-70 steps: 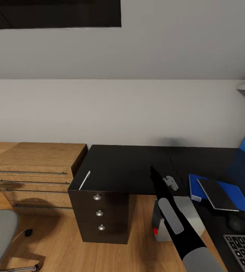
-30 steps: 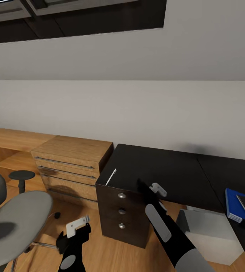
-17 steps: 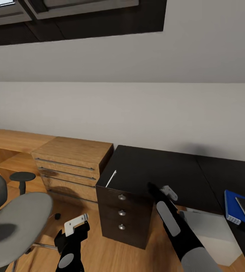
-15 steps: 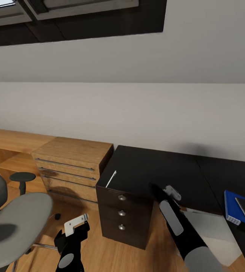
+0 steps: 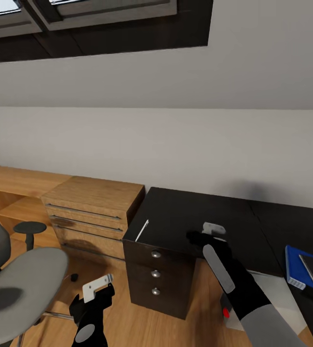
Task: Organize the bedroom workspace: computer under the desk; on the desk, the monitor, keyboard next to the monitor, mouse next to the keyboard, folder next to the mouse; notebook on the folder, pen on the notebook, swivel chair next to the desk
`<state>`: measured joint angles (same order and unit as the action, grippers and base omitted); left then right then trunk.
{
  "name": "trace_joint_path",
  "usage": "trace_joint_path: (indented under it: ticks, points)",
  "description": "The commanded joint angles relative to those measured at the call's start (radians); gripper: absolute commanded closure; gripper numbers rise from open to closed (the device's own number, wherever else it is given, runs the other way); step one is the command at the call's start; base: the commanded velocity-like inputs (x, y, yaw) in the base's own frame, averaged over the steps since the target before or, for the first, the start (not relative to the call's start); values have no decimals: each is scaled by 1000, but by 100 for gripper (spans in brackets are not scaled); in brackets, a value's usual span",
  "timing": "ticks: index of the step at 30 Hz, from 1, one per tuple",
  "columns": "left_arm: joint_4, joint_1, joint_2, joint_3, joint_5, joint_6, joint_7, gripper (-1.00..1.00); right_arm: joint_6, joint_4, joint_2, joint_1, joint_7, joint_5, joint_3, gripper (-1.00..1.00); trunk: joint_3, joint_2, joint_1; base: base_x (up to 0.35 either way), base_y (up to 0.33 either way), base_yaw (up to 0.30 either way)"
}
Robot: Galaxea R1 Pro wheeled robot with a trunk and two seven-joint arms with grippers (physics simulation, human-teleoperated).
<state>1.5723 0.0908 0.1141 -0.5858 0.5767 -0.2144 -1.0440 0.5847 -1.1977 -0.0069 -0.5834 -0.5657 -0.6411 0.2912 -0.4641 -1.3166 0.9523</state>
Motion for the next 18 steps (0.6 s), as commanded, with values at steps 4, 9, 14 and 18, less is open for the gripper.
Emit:
trace_joint_path:
  ticks: [4, 9, 14, 18]
  points:
    - [2, 1, 1, -7, 0, -9, -7, -100, 44, -104, -3, 4, -72, -5, 68, -100, -1, -1, 0, 0, 0, 0]
    - [1, 1, 1, -7, 1, -10, -7, -100, 49, -136, -6, 14, -77, -5, 75, -100, -1, -1, 0, 0, 0, 0]
    - [0, 1, 1, -7, 2, -10, -7, -100, 50, -138, -7, 16, -77, -4, 78, -100, -1, -1, 0, 0, 0, 0]
    - [0, 1, 1, -8, 2, -10, -7, -100, 50, -139, -6, 16, -77, -6, 79, -100, -1, -1, 0, 0, 0, 0]
